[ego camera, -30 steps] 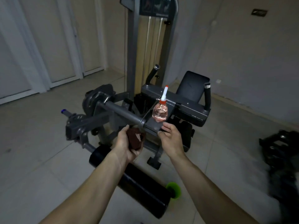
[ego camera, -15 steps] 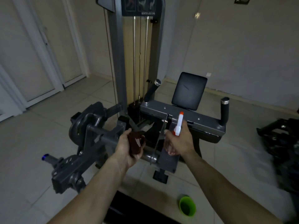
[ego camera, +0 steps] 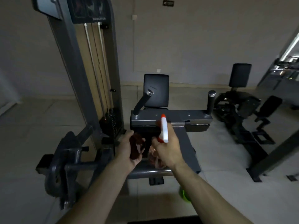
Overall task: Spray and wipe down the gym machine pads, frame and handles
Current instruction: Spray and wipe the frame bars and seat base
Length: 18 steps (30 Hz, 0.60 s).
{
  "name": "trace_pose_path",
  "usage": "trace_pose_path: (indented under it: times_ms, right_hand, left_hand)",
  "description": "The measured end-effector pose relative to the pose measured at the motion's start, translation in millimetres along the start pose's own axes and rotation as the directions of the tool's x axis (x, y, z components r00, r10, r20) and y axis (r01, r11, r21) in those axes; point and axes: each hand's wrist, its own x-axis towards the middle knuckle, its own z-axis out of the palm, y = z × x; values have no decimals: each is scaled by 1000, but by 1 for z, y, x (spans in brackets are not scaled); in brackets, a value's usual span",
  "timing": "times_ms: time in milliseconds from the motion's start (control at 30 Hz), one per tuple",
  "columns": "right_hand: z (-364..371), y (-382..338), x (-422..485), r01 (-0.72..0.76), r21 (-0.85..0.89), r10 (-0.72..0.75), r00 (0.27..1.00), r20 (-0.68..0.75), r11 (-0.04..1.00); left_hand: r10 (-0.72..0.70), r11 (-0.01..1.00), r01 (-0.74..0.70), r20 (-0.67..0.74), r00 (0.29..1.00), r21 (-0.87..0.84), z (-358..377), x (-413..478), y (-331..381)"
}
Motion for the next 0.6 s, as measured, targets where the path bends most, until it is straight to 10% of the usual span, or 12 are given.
trace_pose_path:
  times_ms: [600]
  right_hand:
    - [159, 20, -273, -370, -9, 369, 929, -19, 929]
  left_hand:
    - [-78, 984, 104, -177, 981, 145, -258, -79, 15]
